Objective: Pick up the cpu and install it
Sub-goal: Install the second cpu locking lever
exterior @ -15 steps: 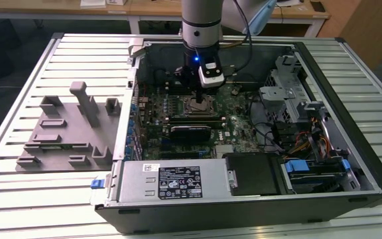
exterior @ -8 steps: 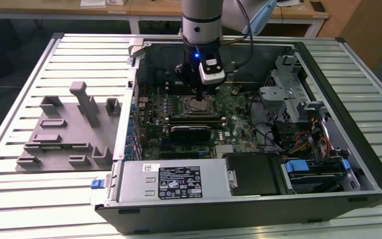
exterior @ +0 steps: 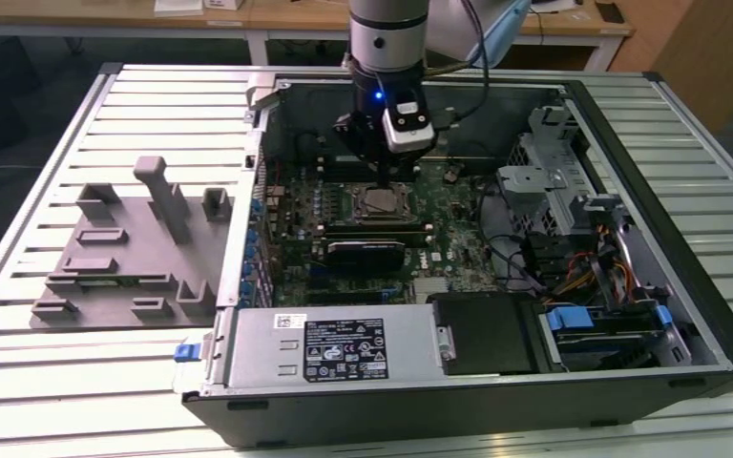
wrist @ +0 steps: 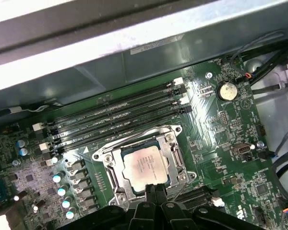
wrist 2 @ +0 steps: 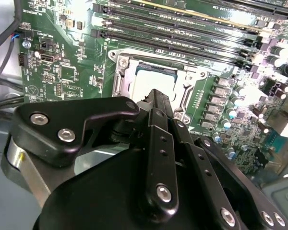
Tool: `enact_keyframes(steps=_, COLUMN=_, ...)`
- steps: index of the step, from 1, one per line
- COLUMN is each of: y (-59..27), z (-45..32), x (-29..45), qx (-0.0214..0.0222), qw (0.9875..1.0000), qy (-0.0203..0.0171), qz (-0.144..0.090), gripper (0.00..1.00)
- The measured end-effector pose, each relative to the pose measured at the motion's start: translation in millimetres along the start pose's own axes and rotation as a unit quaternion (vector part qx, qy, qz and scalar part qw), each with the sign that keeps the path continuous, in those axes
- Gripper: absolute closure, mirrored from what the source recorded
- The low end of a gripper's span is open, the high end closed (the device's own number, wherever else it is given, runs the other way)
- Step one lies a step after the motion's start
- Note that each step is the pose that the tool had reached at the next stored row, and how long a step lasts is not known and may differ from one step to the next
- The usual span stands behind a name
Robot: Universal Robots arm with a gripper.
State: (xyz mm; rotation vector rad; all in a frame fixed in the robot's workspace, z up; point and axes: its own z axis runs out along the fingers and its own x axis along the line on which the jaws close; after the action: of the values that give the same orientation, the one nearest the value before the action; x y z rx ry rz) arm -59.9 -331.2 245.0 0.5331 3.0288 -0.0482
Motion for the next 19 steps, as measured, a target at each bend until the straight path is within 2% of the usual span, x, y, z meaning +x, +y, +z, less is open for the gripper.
enact_keyframes(steps=9, y=-0.2, z=-10.4, x=-0.7, qx=0.0000, qw=1.0000, qy=0.0000, qz=0.000, gripper=0.89)
enact_keyframes(steps=19, y=-1.2, z=-10.5, x=-1.1, qx=0.0000, qw=1.0000, qy=0.0000, qz=0.000, gripper=0.89)
